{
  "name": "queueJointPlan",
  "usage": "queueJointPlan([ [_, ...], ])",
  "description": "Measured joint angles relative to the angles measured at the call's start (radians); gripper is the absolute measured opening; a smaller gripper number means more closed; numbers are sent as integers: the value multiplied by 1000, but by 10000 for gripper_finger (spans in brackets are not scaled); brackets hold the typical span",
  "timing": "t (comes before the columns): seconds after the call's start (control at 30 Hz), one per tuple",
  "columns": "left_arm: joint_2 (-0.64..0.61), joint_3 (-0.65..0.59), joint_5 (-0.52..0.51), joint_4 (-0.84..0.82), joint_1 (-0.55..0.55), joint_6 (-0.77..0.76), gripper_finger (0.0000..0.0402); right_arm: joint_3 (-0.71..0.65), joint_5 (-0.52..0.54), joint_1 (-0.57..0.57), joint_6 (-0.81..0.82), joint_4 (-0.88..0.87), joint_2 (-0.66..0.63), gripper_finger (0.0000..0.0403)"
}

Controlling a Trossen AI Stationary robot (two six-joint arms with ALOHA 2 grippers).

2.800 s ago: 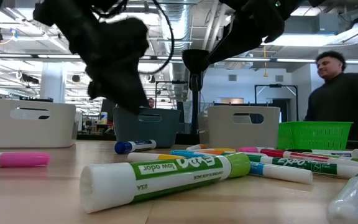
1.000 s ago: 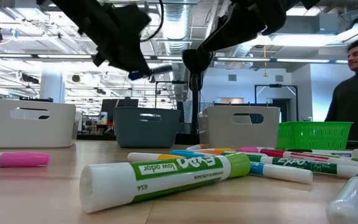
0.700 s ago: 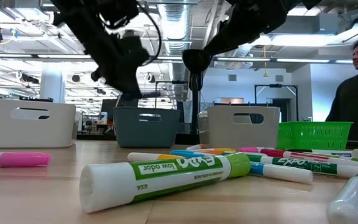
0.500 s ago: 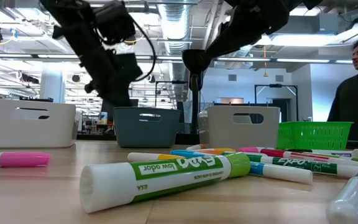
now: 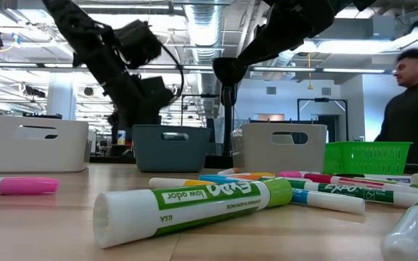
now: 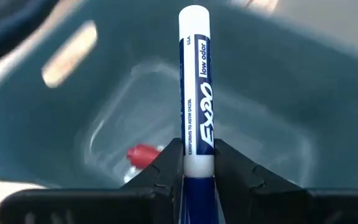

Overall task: Pick & Place Markers
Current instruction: Put the dark blue big marker pen into the blue bin

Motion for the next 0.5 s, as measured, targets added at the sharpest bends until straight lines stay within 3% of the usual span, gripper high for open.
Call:
queueJointPlan([
  [0.5,50,0,27,13,9,24,98,0,0,-1,-45,-1,0,201],
])
